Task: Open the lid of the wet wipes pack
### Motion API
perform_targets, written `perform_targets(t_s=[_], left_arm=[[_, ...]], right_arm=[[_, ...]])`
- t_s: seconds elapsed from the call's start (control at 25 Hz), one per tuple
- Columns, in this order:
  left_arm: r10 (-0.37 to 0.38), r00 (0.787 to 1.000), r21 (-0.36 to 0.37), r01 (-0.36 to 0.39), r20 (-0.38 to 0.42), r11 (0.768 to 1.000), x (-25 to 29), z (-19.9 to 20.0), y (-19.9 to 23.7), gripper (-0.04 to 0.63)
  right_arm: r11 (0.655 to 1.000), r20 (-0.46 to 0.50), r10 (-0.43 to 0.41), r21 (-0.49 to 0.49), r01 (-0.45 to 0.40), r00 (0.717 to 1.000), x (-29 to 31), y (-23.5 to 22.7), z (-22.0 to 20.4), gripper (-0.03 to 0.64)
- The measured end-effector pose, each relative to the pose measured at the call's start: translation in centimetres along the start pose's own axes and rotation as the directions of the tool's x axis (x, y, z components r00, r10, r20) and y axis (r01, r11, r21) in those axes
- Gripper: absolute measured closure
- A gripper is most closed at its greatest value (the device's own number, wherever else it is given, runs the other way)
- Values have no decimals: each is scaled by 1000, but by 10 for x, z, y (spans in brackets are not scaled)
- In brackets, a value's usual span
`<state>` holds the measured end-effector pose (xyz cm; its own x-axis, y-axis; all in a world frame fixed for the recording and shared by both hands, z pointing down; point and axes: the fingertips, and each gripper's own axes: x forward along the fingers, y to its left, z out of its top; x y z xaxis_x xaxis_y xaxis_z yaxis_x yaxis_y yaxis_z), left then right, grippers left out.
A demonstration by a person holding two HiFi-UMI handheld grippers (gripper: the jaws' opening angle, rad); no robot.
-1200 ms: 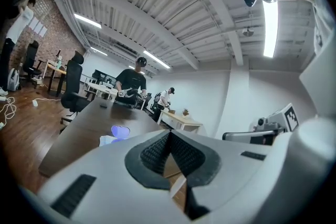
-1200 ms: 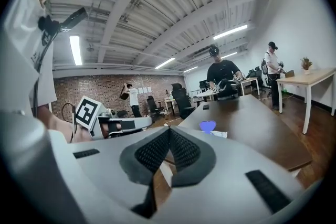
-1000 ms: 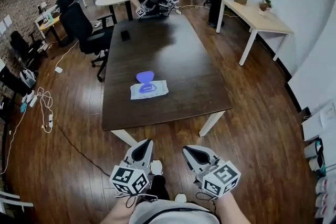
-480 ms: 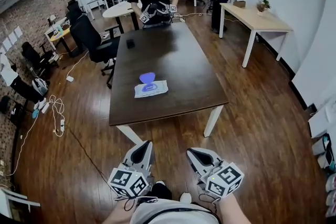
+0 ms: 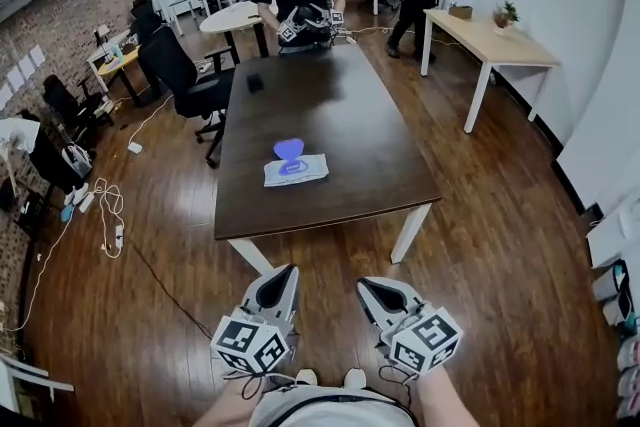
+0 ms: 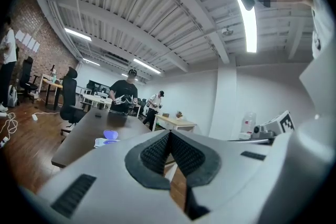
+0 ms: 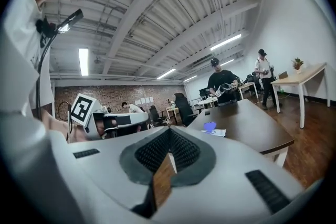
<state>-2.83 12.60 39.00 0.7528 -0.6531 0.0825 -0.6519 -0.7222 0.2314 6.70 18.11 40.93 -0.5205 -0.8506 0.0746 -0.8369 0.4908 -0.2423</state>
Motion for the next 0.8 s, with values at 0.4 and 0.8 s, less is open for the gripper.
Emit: perform_targets(t_s=[0.4, 0.8], left_arm=[[-22, 1000, -26, 22, -9, 999, -16, 2, 32, 594], [-45, 999, -34, 46, 26, 998, -34, 15, 55, 594]], right_arm=[[1000, -20, 15, -15, -15, 1000, 37, 30, -1, 609], [998, -5, -13, -58, 12, 1000, 58, 53, 9, 609]])
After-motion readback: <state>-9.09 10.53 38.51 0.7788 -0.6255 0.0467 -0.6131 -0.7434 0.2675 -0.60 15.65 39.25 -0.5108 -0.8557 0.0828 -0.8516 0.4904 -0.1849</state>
